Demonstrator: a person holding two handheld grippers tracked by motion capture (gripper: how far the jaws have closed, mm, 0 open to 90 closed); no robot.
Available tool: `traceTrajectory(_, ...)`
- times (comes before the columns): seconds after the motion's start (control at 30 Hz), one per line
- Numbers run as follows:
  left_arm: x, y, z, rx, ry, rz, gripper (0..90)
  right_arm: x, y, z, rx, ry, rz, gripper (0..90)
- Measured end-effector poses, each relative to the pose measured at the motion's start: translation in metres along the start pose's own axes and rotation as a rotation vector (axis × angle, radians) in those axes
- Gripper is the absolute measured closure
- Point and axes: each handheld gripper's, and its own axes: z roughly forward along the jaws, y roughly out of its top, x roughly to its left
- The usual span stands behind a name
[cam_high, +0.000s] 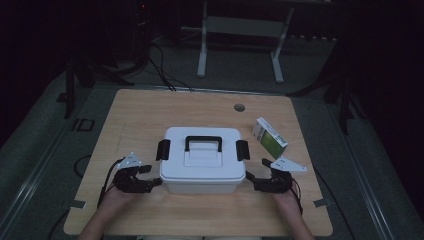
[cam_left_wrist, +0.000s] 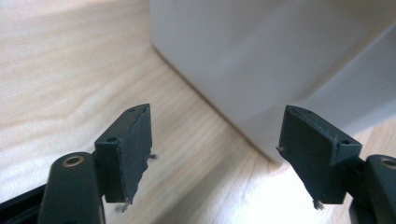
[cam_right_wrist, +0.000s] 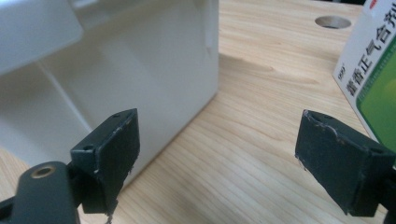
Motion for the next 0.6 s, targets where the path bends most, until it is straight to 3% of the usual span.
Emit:
traceTrajectory(0.07,0.001,-0.001,0.001,0.035,0.000,-0.003,16.5,-0.005,-0.002,-0.004,-0.014,0.020,0.020,13.3)
traceTrajectory(0.17,0.002,-0.003,0.001,0.065,0.020,0.002,11.2,-0.008,-0.003,-0.006,-0.015,0.007,0.005,13.3)
traceTrajectory(0.37,0.007,-0.006,-0.001,0.112,0.007,0.013,11.2,-0.014,-0.007,-0.011,-0.018,0.027,-0.010,13.5)
traceTrajectory(0.4,0.007,-0.007,-0.001,0.115,0.027,0.020,11.2,-0.014,-0.009,-0.012,-0.015,0.028,-0.013,13.5)
traceTrajectory(0.47,0.007,-0.006,-0.002,0.124,0.010,0.025,11.2,-0.015,-0.010,-0.013,-0.011,0.029,-0.016,13.5)
traceTrajectory(0.6,0.006,-0.004,-0.004,0.149,0.012,0.057,11.4,-0.015,-0.014,-0.015,0.004,0.027,-0.025,13.5)
